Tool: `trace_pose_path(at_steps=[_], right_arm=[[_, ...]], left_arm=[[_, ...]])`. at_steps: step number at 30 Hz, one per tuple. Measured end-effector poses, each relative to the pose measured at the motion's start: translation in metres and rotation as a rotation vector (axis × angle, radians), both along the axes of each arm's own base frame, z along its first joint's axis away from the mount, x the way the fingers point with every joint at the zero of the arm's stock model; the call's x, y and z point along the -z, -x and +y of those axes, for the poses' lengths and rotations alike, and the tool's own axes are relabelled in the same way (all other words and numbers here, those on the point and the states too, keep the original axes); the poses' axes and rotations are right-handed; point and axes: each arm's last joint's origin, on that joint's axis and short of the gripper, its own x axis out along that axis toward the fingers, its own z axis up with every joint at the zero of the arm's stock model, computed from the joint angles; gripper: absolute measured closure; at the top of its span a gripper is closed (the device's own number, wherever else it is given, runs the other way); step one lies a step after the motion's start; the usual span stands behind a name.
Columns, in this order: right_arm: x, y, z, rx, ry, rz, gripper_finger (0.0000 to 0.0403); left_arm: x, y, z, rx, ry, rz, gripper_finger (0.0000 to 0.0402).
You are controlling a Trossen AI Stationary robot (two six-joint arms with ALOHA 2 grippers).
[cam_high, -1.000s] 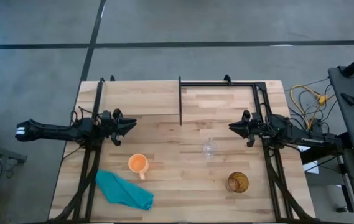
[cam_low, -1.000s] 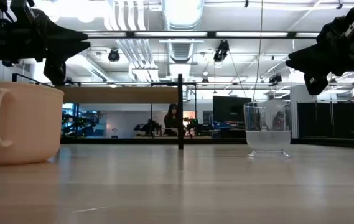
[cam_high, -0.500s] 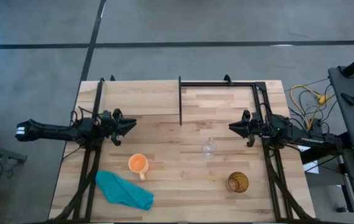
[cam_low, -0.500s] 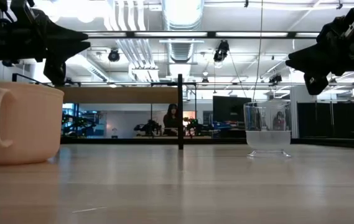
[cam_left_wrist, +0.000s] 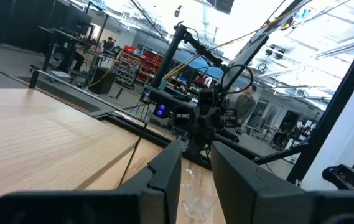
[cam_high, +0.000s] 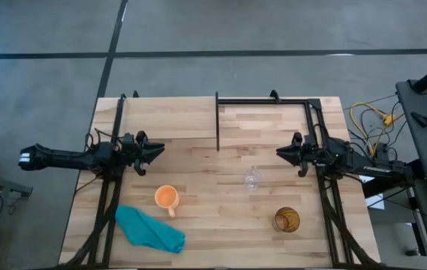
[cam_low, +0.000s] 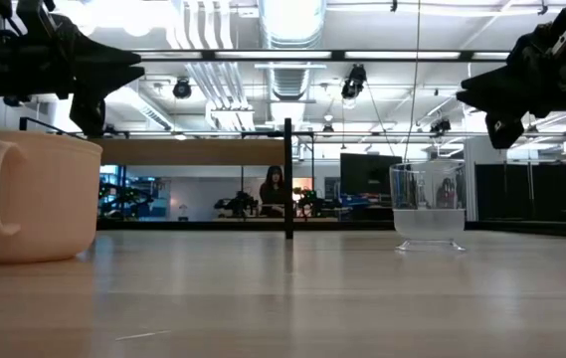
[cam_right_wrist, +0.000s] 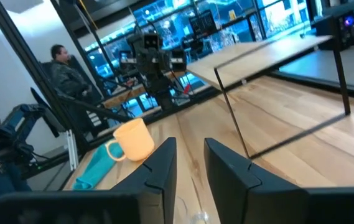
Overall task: Stack small to large cups/mugs on shelf
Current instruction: Put the brown glass on the shelf
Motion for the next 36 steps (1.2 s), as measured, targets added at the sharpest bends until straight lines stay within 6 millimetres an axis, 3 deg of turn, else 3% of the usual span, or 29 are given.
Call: trace_pose_path(at_steps=[10,18,27,32,36], right_arm=[[-0.004,0.000,0.000,0.006,0.014,-0.035,0.0328],[-0.004,0.001,-0.005,0.173,-0.027,-0.051,0.0336],[-0.016,0.003,-0.008,0.273,-0.101,-0.195,0.0346],[-0.019,0.004,-0.008,0.267,-0.153,-0.231,0.0346],[-0.019,0.004,-0.008,0.261,-0.193,-0.242,0.0346]], left_arm=[[0.000,0.000,0.000,0.000,0.000,0.000,0.0327],[-0.002,0.001,0.001,-0.043,-0.018,-0.013,0.0327],[-0.030,0.008,0.001,0.014,0.166,-0.330,0.0327],[-0.049,0.020,0.001,0.015,0.126,-0.542,0.0327],[-0.054,0.021,0.001,-0.003,0.065,-0.550,0.0327]])
